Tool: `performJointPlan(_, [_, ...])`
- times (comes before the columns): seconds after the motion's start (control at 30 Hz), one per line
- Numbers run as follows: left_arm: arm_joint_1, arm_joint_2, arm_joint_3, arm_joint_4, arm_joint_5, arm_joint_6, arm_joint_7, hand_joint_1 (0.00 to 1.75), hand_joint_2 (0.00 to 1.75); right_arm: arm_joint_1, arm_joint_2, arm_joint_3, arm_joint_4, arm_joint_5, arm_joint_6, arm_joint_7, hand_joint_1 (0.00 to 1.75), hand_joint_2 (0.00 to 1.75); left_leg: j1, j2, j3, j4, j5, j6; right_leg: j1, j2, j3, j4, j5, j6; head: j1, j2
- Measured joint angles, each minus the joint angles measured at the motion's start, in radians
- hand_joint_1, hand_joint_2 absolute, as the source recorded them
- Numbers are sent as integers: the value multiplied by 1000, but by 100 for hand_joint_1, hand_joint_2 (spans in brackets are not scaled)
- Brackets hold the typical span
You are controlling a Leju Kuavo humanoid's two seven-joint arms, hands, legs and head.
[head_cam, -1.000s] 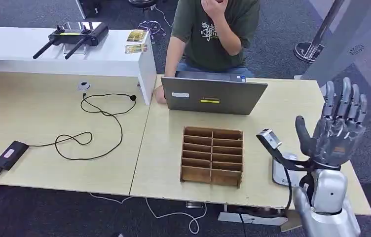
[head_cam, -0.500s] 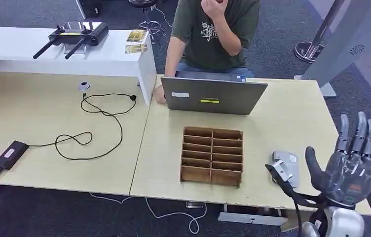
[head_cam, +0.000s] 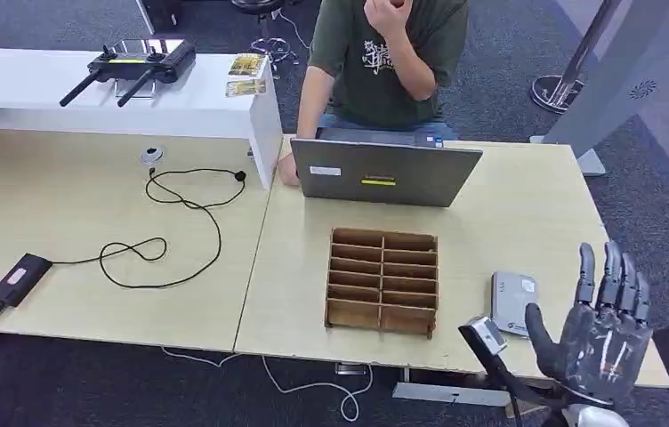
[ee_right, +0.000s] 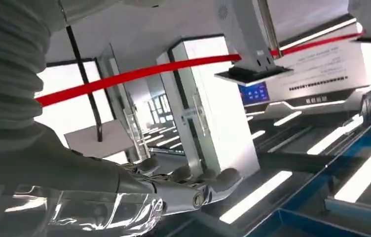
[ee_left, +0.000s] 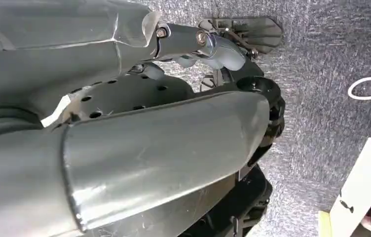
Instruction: Pass the card to the sensor for recognition and then transmit it.
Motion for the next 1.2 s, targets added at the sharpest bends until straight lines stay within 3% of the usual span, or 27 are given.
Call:
performJointPlan(0.27, [4,0,11,0,3,0,-3,0,0,33,0,68,-13,0,95,44,0,175,0,0,0,0,0,0,0,0,0,0,0,0,0,0])
performJointPlan(0.73, [4,-6,25,-11,8,0,-8,0,0,31,0,182,-13,0,213,61,0,175,0,0,0,0,0,0,0,0,0,0,0,0,0,0])
performJointPlan(1.2, [4,-6,26,-38,-27,0,7,0,0,12,0,258,7,-7,275,19,0,175,0,0,0,0,0,0,0,0,0,0,0,0,0,0])
